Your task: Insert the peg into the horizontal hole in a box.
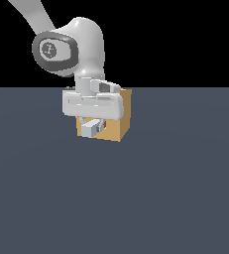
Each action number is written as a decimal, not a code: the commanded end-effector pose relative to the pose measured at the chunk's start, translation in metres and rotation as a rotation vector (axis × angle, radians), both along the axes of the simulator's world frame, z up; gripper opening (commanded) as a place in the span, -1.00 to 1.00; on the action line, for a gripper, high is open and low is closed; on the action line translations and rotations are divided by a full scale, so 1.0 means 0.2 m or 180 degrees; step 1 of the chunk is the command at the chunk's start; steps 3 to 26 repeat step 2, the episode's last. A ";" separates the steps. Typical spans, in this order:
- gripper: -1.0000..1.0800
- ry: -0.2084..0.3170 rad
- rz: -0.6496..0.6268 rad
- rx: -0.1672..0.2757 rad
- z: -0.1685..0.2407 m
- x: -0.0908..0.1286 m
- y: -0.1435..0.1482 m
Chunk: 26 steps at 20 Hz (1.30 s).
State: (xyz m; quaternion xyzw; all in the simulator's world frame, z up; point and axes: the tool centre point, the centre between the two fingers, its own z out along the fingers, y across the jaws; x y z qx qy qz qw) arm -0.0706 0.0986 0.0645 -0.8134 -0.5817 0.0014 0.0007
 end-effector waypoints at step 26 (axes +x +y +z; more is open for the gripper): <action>-1.00 -0.0012 0.0005 0.0004 0.01 0.02 0.04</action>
